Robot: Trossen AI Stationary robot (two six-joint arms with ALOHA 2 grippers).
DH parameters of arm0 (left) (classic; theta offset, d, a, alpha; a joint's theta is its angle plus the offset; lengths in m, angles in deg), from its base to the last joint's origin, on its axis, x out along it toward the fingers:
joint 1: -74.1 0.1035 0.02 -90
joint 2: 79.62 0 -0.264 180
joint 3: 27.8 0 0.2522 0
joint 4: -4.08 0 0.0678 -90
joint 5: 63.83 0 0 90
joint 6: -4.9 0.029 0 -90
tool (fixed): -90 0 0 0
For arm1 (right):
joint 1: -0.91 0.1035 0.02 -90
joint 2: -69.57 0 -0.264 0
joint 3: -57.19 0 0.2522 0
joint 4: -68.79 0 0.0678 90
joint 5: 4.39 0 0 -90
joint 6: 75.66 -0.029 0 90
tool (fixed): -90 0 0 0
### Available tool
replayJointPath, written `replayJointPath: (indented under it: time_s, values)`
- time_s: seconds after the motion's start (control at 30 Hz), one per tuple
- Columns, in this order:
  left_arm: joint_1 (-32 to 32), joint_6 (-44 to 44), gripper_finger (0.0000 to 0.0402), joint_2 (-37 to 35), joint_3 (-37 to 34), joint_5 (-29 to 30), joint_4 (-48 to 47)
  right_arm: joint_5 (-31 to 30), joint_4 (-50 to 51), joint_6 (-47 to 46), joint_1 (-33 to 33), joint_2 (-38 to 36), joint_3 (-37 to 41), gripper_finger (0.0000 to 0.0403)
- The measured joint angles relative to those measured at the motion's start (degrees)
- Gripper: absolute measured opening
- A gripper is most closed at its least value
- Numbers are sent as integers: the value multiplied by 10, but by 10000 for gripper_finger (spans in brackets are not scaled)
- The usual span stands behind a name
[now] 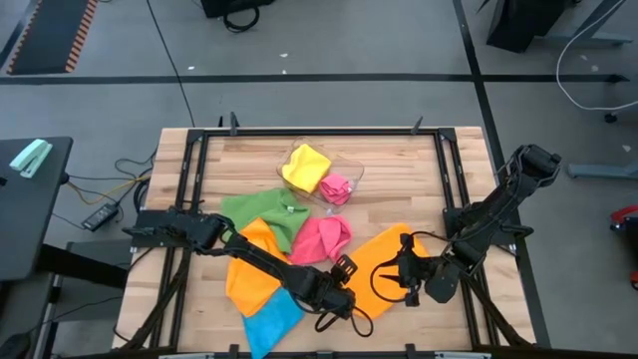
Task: Fold microfiber towels
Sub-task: Fold the right orange microfiber cloth
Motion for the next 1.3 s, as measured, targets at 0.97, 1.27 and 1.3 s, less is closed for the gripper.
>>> replayJointPath:
  time_s: [0.97, 1.27, 1.3]
  values:
    - [1, -239, 10, -48, 0, 8, -94, 0, 6, -6, 0, 0, 0, 121]
    - [0, -252, 39, -43, 0, -44, -139, 0, 9, -6, 0, 0, 0, 121]
    - [0, -252, 40, -43, 0, -45, -140, 0, 9, -6, 0, 0, 0, 121]
